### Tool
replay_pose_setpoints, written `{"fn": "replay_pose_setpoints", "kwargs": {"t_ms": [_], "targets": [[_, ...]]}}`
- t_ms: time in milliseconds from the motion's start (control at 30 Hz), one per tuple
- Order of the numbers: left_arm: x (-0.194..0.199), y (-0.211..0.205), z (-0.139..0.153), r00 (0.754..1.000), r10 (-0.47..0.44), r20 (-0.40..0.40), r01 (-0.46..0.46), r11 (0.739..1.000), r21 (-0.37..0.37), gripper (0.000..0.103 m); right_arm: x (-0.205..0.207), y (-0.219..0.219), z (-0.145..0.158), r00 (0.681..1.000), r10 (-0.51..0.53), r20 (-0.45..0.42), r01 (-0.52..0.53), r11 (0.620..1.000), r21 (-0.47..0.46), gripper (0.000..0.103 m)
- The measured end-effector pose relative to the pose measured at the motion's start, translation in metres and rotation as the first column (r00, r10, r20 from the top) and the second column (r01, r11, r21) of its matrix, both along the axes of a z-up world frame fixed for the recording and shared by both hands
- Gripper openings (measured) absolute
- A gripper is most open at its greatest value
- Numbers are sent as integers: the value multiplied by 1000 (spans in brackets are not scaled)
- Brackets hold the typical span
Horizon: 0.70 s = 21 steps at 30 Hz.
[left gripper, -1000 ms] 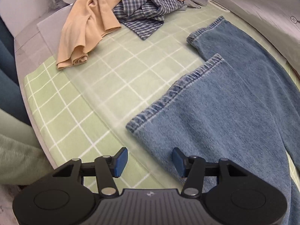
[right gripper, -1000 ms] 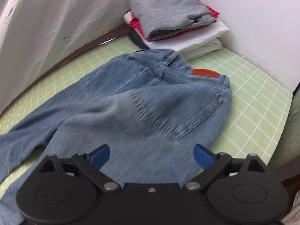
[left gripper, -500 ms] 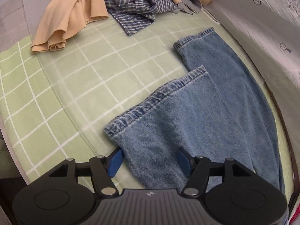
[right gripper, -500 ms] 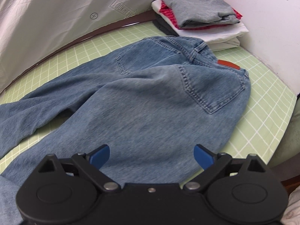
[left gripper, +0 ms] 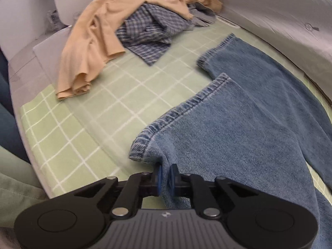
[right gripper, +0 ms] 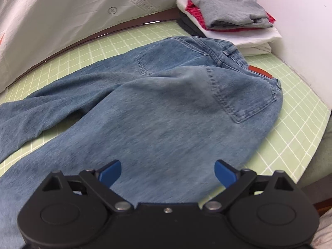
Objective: Fold clothes
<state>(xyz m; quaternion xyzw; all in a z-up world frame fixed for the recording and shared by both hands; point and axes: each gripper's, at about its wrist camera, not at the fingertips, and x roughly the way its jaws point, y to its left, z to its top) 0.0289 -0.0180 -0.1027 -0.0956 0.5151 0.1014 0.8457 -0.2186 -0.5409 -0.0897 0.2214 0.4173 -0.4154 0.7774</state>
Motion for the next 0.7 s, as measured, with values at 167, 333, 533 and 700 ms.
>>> {"fn": "replay_pose_setpoints", "kwargs": {"t_ms": [167, 333, 533, 700], "targets": [[-4, 57, 8, 989, 144, -29, -142, 987, 71, 11, -3, -5, -5, 1000, -6, -5, 6, 1000, 10, 97], [-5, 65, 17, 988, 151, -20, -149, 987, 66, 19, 1, -12, -10, 1000, 18, -7, -18, 1000, 22, 97], [-4, 41, 45, 988, 147, 37, -148, 988, 46, 41, 14, -23, -1, 997, 79, 24, -79, 997, -16, 100], [9, 1, 57, 997, 57, 48, -59, 997, 41, 57, 31, -34, 5, 989, 146, 25, -145, 987, -65, 102]]}}
